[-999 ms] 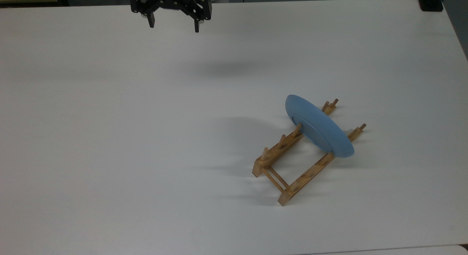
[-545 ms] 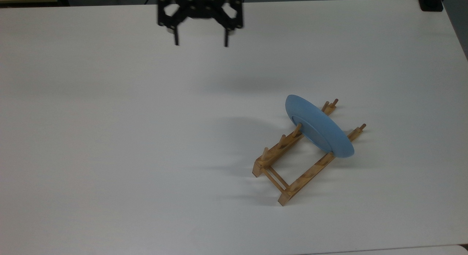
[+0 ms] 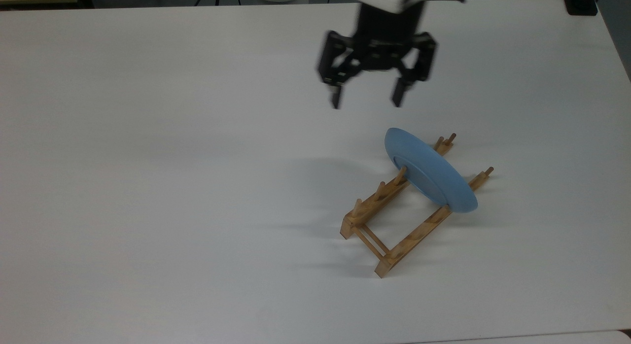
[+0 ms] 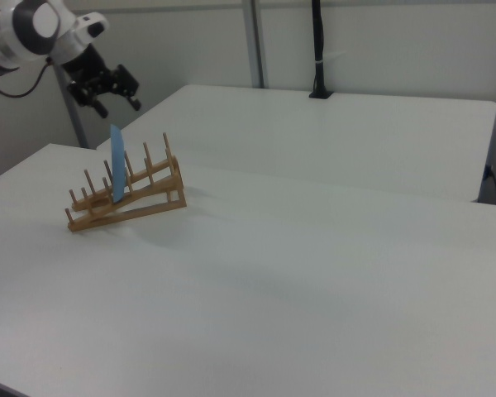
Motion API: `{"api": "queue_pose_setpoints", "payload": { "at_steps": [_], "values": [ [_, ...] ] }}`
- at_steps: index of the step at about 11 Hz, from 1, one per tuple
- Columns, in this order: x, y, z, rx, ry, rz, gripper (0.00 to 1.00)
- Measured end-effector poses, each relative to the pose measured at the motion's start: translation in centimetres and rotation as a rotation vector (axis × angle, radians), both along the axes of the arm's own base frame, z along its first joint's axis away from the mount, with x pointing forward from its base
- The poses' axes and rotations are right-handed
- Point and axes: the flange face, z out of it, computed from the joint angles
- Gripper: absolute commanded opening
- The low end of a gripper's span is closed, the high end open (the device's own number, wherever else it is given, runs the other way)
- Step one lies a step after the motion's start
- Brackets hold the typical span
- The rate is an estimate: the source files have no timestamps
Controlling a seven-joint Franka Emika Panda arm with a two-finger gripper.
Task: Pick plate from plate rack
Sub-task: 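Move the open gripper down onto the rim of the blue plate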
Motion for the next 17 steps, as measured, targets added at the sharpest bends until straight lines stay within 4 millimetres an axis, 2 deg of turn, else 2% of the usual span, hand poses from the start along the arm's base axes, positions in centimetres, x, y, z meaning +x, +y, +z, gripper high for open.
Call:
{"api": "queue_pose_setpoints", "payload": {
  "at_steps": [3,5,7,8,9,11,14,17],
  "values": [
    [-0.8,6.7,-3.4,-0.078,-0.006,0.040,0.92],
    [0.0,9.3,-6.3,-0.136,-0.065,0.027,0.85],
    [1.1,10.2,-8.8,-0.195,-0.120,0.028,0.74],
    [1.1,10.7,-9.2,-0.216,-0.133,0.042,0.71],
    [0.8,11.5,-9.1,-0.232,-0.145,0.059,0.68],
    [0.1,13.0,-8.8,-0.268,-0.180,0.079,0.53],
    [0.0,13.5,-8.9,-0.352,-0.223,0.104,0.48],
    [0.1,13.6,-9.9,-0.382,-0.221,0.114,0.24]
  ]
}}
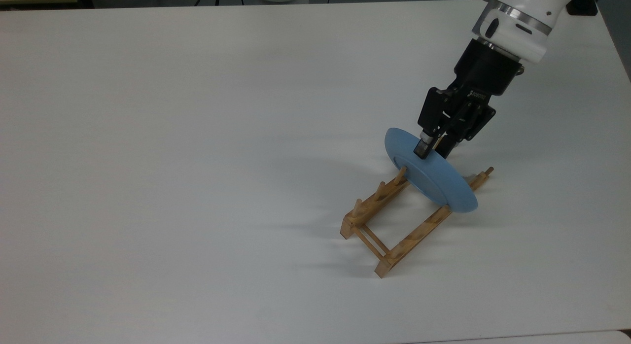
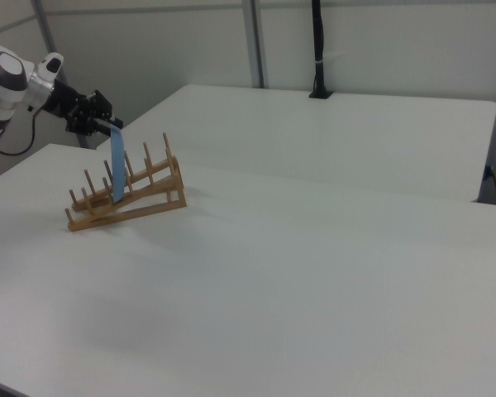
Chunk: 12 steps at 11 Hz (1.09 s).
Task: Pick plate from plate rack
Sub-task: 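Close the gripper on the blue plate's rim, then lift the blue plate up out of the wooden rack slots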
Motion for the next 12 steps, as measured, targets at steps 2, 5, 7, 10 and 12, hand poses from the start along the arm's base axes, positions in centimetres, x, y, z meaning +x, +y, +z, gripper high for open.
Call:
{"api": "queue_pose_setpoints", "payload": {
  "at_steps": [2,5,7,10,12],
  "values": [
    [0.06,0.06,-0.93,-0.012,0.011,0.001,0.04],
    [-0.05,0.35,-1.21,-0.012,0.015,0.005,0.00],
    [-0.02,0.28,-1.21,-0.012,0.015,0.004,0.00],
    [0.03,0.23,-0.90,-0.027,0.002,0.008,0.00],
    [0.04,0.09,-0.44,-0.025,-0.005,0.007,0.00]
  ]
}}
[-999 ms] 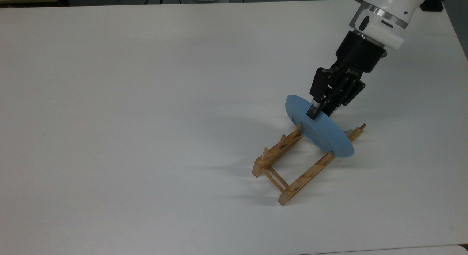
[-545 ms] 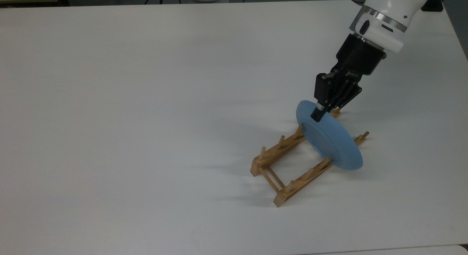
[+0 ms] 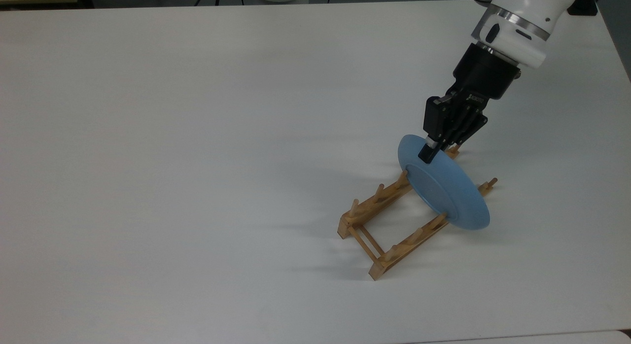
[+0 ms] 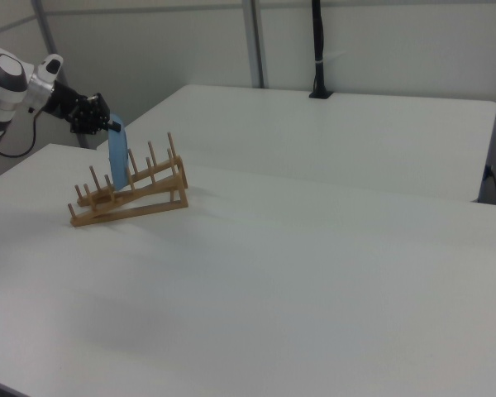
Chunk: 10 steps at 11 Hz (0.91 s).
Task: Pick plate from plate rack
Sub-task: 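Lift the blue plate up out of the wooden rack slots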
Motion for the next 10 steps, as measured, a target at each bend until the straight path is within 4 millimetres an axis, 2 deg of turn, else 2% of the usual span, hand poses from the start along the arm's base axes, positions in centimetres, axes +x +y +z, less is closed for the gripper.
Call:
{"api": "queue_pose_setpoints", "payload": {
  "at_steps": [2,4,6,8,9,10],
  "values": [
    [-0.1,-0.5,1.8,0.017,-0.024,-0.008,0.00],
    [-0.6,-1.4,5.6,0.078,-0.082,-0.042,0.00],
    [-1.0,-2.9,8.7,0.175,-0.123,-0.105,0.00],
    [-0.4,-5.9,10.6,0.332,-0.153,-0.230,0.00],
    [0.3,-8.0,11.5,0.463,-0.142,-0.296,0.00],
    [1.2,-11.1,12.1,0.616,-0.097,-0.383,0.00]
  ]
}}
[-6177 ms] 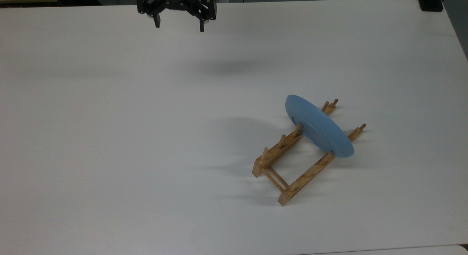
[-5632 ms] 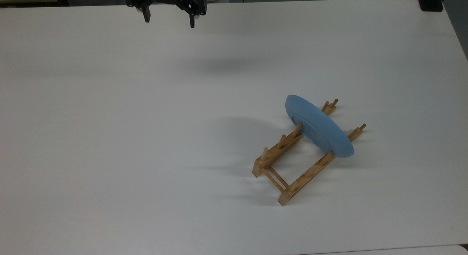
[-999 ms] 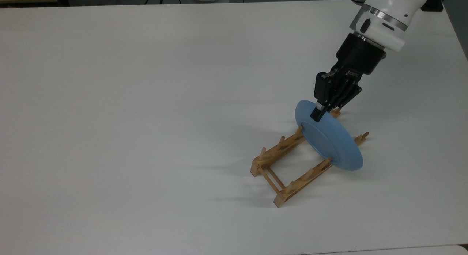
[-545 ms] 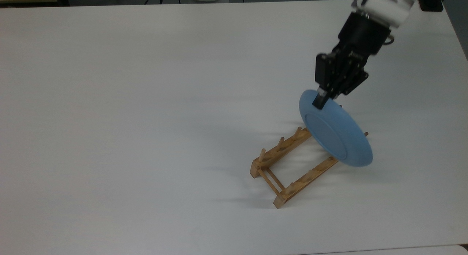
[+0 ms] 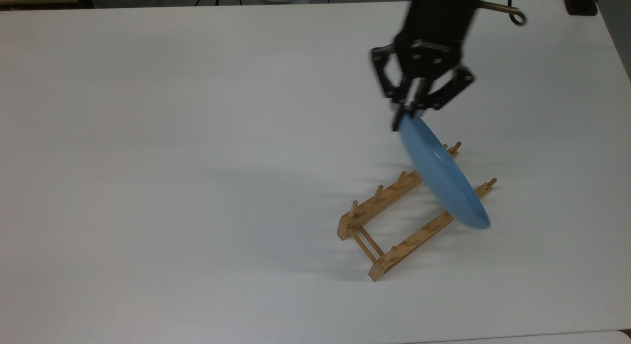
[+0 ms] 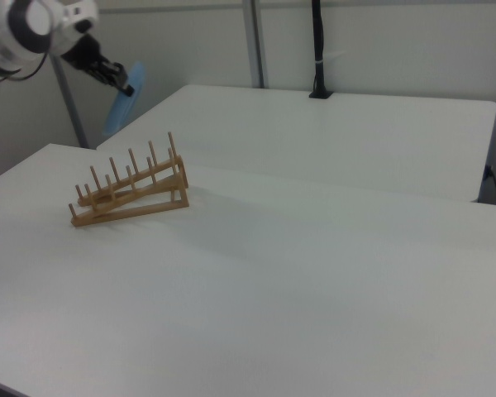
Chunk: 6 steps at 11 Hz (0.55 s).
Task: Pick plate from plate rack
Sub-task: 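Lift the blue plate up out of the wooden rack slots, then carry the plate away from the rack and lower it flat onto the table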
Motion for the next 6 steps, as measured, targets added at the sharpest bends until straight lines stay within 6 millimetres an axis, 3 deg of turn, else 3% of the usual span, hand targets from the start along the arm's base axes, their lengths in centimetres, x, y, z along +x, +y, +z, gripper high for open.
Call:
{"api": "queue_pose_setpoints", "payload": {
  "at_steps": [2,4,6],
  "values": [
    [1.6,-8.6,-0.6,0.271,0.118,-0.090,0.00],
    [1.0,-16.7,-4.0,0.395,0.334,-0.058,0.00],
    [-0.7,-23.1,-8.2,0.387,0.533,0.055,0.00]
  ]
}}
